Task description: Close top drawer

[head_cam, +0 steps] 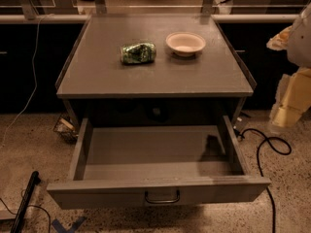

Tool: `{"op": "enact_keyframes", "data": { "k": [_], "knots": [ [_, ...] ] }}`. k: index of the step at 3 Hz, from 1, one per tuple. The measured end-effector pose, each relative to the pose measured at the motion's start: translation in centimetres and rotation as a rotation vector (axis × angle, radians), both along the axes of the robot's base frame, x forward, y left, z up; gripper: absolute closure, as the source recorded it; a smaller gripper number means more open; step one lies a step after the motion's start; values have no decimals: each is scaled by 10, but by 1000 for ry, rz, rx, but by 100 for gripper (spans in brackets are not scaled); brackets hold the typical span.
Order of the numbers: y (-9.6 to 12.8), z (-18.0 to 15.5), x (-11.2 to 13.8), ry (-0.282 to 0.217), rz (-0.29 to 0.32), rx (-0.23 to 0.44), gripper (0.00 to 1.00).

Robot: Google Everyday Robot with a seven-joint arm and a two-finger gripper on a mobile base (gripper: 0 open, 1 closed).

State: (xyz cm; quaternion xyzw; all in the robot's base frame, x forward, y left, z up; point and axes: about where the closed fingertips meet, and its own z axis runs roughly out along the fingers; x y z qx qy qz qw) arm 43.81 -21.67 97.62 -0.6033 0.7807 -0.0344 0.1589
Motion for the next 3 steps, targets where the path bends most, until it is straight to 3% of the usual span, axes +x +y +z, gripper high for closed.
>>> {"op": "enact_keyframes", "data": {
  "k": [1,2,3],
  "knots": [
    [0,2,0,-14,-6,-3,0],
    [-3,-8,-6,-32,-19,37,0],
    [0,-57,-23,-5,-16,143,2]
  ]
}}
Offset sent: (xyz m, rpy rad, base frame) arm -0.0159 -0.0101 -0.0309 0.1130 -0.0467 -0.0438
